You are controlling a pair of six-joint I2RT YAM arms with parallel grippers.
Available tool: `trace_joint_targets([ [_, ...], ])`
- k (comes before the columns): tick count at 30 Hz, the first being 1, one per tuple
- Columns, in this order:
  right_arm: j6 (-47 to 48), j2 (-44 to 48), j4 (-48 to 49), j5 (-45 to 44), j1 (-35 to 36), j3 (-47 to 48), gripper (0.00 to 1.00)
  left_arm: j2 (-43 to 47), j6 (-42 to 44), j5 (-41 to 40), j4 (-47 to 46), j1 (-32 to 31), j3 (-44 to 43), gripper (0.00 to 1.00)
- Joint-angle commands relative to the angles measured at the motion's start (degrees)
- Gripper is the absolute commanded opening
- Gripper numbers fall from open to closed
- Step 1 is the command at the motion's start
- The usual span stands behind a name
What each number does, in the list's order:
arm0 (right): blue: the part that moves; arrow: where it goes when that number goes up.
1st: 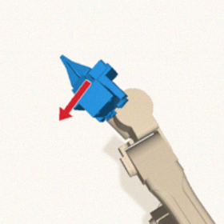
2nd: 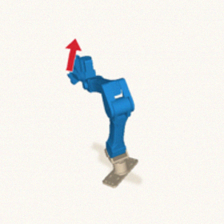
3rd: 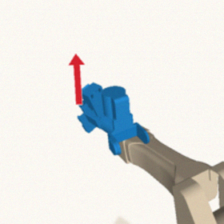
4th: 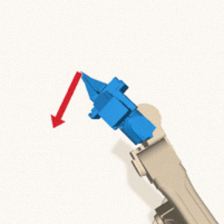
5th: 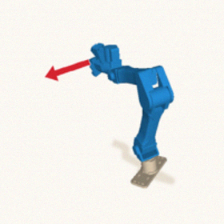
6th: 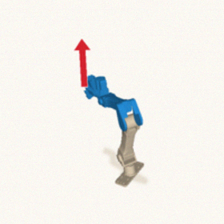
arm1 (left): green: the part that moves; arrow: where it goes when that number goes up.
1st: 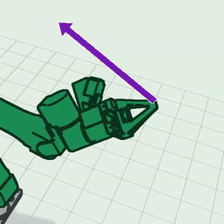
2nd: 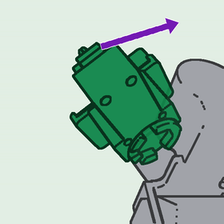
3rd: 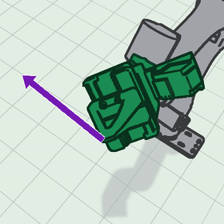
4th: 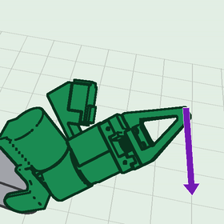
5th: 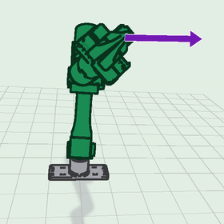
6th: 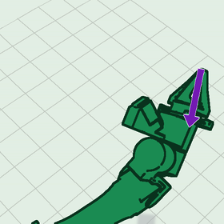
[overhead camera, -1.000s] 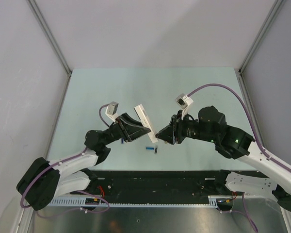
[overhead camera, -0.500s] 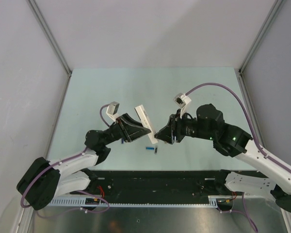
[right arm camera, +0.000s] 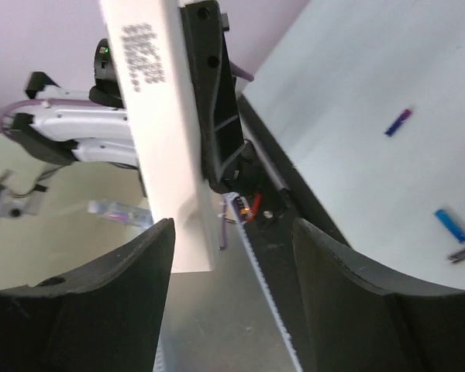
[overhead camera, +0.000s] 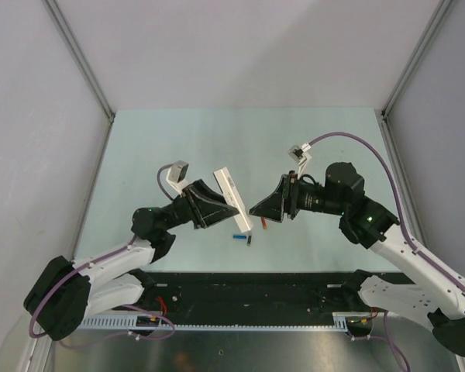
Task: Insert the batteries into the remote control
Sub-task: Remove the battery cover from the remote control.
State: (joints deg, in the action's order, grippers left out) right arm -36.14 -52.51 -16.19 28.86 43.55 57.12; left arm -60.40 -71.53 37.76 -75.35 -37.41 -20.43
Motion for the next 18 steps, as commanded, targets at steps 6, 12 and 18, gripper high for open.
trace_joint_targets([
  [6, -26.23, -0.49, 39.19, 20.87, -5.4, -10.45, 0.72, 2.83, 4.02, 2.14, -20.89, 1.11, -7.35, 0.0],
  [12, -41.68, -1.54, 59.21, 22.64, -8.83, -15.98, 0.73, 2.83, 6.75, -0.3, -20.89, 1.46, -7.35, 0.0],
  [18, -55.44, -6.19, 82.01, 19.05, -9.27, -20.12, 0.74, 4.24, 12.98, -4.18, -20.89, 1.46, -8.14, 0.0],
])
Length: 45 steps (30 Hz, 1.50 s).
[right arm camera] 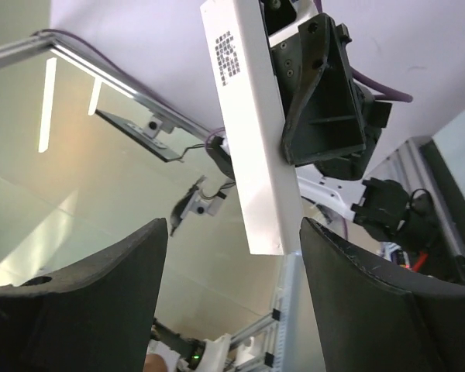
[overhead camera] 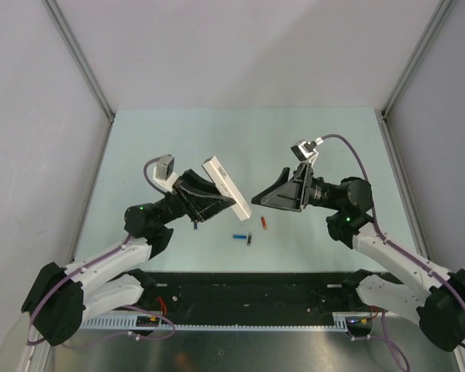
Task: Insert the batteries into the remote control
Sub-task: Remove the battery cover from the remote control.
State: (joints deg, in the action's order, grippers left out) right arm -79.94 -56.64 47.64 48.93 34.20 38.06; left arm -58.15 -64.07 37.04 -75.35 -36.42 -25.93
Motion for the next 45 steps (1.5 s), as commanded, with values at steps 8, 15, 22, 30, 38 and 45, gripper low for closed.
trace_joint_targets([
  [8, -7.78, -1.28, 9.85, -6.2, 1.58, -1.06, 0.75, 3.04, 13.7, -4.52, -20.89, -0.49, -5.18, 0.0],
  [15, -4.0, -0.49, -1.22, -11.13, 2.89, -0.89, 0.75, 5.94, 22.93, -6.18, -20.8, -2.86, -0.53, 0.0],
  [22, -0.39, 1.27, -9.49, -14.3, 3.77, -0.8, 0.75, 9.81, 30.76, -9.26, -20.8, -4.27, 4.92, 0.0],
  [30, -2.06, -1.71, -6.77, -15.0, 6.58, -0.71, 0.73, 10.08, 31.64, -9.97, -20.89, -4.71, 5.1, 0.0],
  [38, 4.67, 0.56, -8.78, -13.95, 6.41, 0.25, 0.74, 9.9, 30.06, -12.77, -20.89, -4.71, 5.54, 0.0],
  [45, 31.92, 8.91, -38.73, -20.36, 7.82, 7.19, 0.75, 7.53, 21.64, -16.91, -20.8, -4.71, 5.19, 0.0],
])
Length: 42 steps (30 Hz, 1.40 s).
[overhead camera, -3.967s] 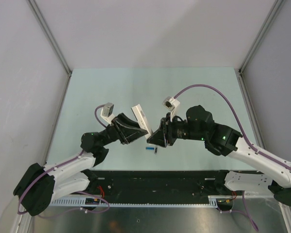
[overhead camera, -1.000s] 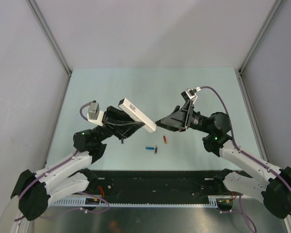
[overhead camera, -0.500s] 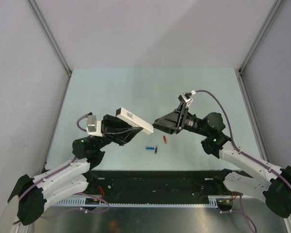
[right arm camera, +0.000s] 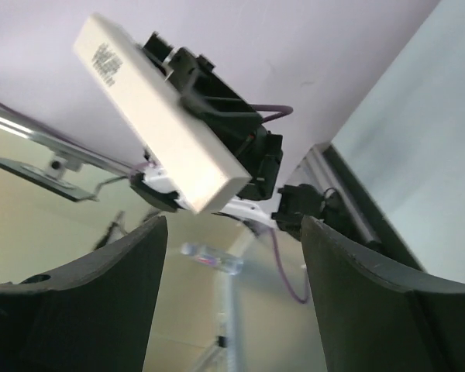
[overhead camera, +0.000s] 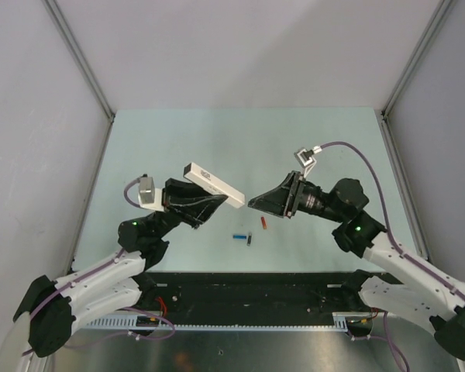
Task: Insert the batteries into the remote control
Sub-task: Remove the battery cover from the remote control.
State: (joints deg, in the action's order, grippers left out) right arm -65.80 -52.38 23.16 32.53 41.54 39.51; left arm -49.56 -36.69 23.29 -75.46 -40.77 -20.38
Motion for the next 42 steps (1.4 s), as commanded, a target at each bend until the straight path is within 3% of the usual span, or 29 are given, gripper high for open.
trace_joint_targets([
  [1, 19.64, 5.0, -15.93, -4.32, 0.04, 6.37, 0.74, -1.5, -6.81, -3.16, -20.78, -0.36, -0.53, 0.0],
  [11, 40.74, 9.93, -34.29, -10.04, -0.14, 15.5, 0.71, -5.11, -16.39, 1.84, -20.69, -0.36, -1.59, 0.0],
  [13, 41.54, 8.44, -37.21, -8.2, -0.4, 17.96, 0.72, -5.37, -17.01, 1.94, -20.69, -0.36, -1.77, 0.0],
  [16, 35.68, 6.33, -38.1, -3.98, -2.51, 17.19, 0.73, -5.11, -16.67, 2.81, -20.78, -0.36, -2.47, 0.0],
  [20, 12.8, 6.15, -20.07, 2.18, -4.45, 10.44, 0.74, -1.16, -2.39, 3.69, -20.69, -2.55, -2.21, 0.0],
  [24, 0.53, 4.04, -8.76, 2.19, -3.75, 8.48, 0.76, 0.08, 5.13, 5.71, -20.69, -2.56, -2.99, 0.0],
  [33, -4.77, 0.53, -2.95, -2.12, 2.05, 8.22, 0.78, -2.21, 7.24, 8.09, -20.69, -2.56, -5.55, 0.0],
  [42, -13.82, -2.81, 14.36, 0.69, 2.23, 2.42, 0.75, -2.38, 4.79, 0.01, -20.78, -2.56, -5.81, 0.0],
])
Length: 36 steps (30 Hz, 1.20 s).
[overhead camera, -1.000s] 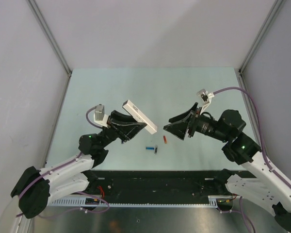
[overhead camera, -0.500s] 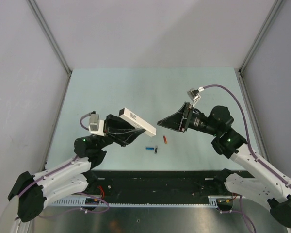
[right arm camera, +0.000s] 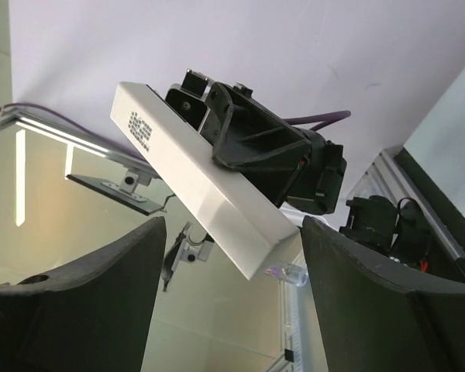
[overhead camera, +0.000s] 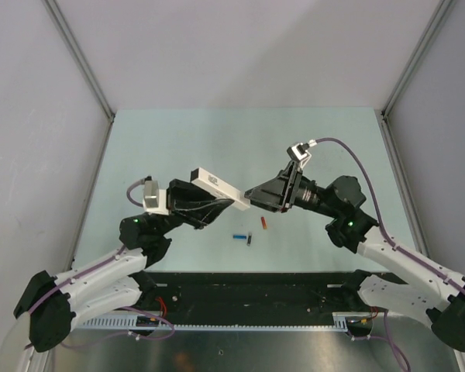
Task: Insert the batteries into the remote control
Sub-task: Remove the battery cover from the remote control.
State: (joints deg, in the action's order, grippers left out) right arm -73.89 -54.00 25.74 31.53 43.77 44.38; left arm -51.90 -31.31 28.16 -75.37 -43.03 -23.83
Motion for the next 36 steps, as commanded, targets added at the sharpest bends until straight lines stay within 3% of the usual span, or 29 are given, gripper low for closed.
trace_joint_targets([
  [1, -6.35, -1.46, 14.05, 1.87, -0.17, -2.8, 0.75, -0.39, -1.81, -5.13, -20.87, -0.3, -2.62, 0.0],
  [15, -16.1, -8.22, 33.58, 1.7, 0.09, -4.04, 0.69, -0.13, -4.55, -3.64, -20.87, -0.66, -3.59, 0.0],
  [20, -18.92, -11.04, 38.77, 0.82, 1.32, -4.13, 0.59, -0.04, -4.29, -3.29, -20.87, -0.92, -3.32, 0.0],
  [36, -19.89, -12.71, 40.09, 1.6, 1.85, -4.13, 0.27, 0.48, -3.85, -3.82, -20.95, -0.92, -2.97, 0.0],
])
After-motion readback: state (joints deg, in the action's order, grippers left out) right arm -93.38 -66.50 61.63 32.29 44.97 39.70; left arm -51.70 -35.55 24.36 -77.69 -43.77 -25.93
